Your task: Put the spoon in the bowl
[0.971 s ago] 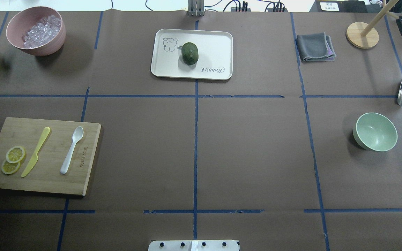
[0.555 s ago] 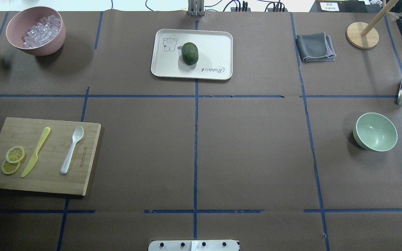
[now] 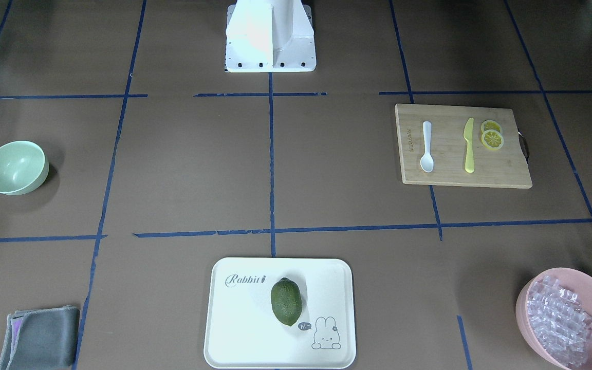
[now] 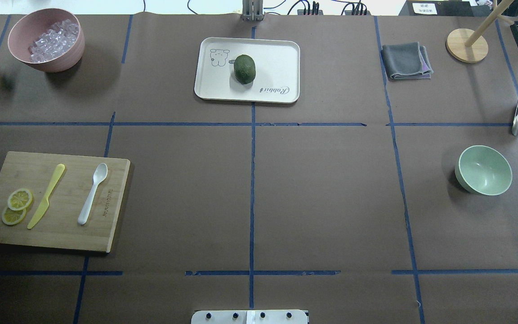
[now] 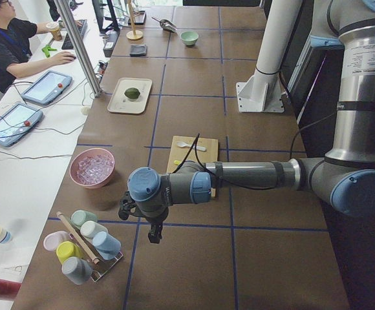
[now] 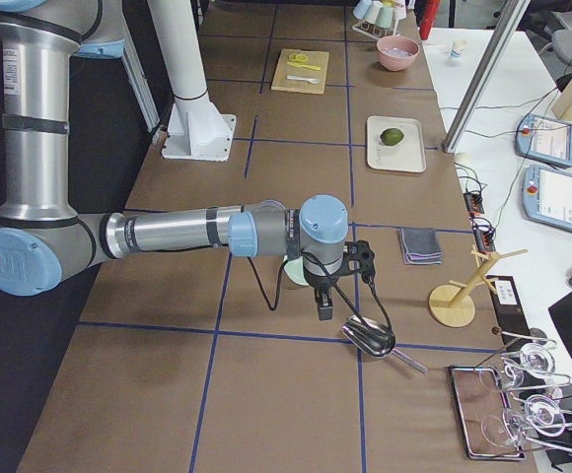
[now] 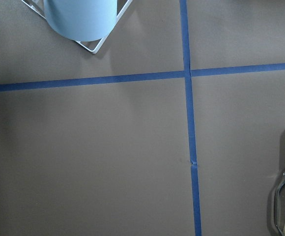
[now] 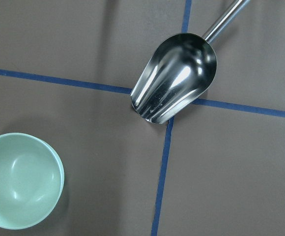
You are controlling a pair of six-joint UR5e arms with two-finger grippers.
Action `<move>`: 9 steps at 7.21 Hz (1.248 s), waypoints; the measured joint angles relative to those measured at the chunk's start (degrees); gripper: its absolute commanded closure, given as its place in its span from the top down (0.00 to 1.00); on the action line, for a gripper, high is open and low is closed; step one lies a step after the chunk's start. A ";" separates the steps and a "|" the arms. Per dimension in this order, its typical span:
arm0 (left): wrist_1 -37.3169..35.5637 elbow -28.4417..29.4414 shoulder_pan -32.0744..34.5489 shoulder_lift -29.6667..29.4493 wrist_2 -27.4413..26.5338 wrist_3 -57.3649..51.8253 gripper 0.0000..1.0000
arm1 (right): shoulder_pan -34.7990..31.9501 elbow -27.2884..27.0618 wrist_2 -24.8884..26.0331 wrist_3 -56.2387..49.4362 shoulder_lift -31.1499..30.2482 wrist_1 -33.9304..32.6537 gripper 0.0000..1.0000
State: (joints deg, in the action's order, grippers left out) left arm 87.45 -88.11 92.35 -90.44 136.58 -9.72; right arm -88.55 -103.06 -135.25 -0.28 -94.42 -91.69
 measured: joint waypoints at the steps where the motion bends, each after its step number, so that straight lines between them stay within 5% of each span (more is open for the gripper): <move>1: 0.00 -0.08 -0.03 -0.05 0.02 -0.01 1.00 | 3.41 -0.27 -0.30 9.08 0.03 3.83 1.00; 4: 0.46 -0.13 -0.06 -0.11 0.08 0.21 1.00 | 17.73 1.54 4.14 34.67 -0.35 19.98 1.00; 7: 0.69 -0.19 -0.12 -0.22 0.09 0.34 1.00 | 24.11 7.74 6.87 41.23 -2.16 31.48 0.99; 8: 0.70 -0.21 -0.13 -0.36 0.09 0.38 1.00 | 25.57 9.61 6.97 41.73 -2.34 33.44 0.85; 9: 0.70 -0.22 -0.14 -0.51 0.09 0.40 1.00 | 26.57 10.53 6.95 42.10 -2.38 34.28 0.51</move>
State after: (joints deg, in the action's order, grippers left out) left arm 88.15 -88.33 92.20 -90.95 136.67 -9.33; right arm -61.98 -92.53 -128.30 41.82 -96.79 -57.40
